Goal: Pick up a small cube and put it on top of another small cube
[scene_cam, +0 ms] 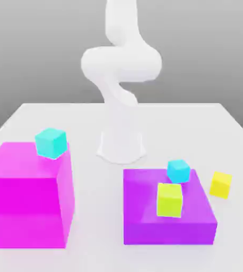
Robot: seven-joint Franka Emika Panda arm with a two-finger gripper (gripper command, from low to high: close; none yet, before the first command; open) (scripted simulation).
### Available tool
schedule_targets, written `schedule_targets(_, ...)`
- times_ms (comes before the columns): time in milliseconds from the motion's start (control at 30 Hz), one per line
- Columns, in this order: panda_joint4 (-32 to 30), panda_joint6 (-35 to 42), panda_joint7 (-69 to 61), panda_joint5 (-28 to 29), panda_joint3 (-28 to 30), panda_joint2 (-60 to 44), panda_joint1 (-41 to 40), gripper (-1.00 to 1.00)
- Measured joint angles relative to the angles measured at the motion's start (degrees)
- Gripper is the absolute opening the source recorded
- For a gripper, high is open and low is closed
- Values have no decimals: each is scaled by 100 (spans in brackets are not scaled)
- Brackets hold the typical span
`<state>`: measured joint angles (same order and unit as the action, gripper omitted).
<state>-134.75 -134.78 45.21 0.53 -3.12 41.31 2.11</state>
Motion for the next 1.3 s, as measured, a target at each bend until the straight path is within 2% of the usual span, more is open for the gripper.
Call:
schedule_targets(467,-1822,-1930,-401,350,-1810,-3031,1493,0)
schedule_targets(667,-2539,-2705,-757,213,-2424,-4203,2365,0)
schedule_targets(833,-2542,-2941,-1156,-282,-2559,-4613,2364,0)
schedule_targets(967,-2484,-3096,-1256,-400,-2599,-4900,2340,0)
schedule_targets(1133,-2427,-3315,-1123,-197,-2419,-5246,2464,0)
schedule_targets(1300,-2385,-3550,-820,220,-1919,-5531,2857,0)
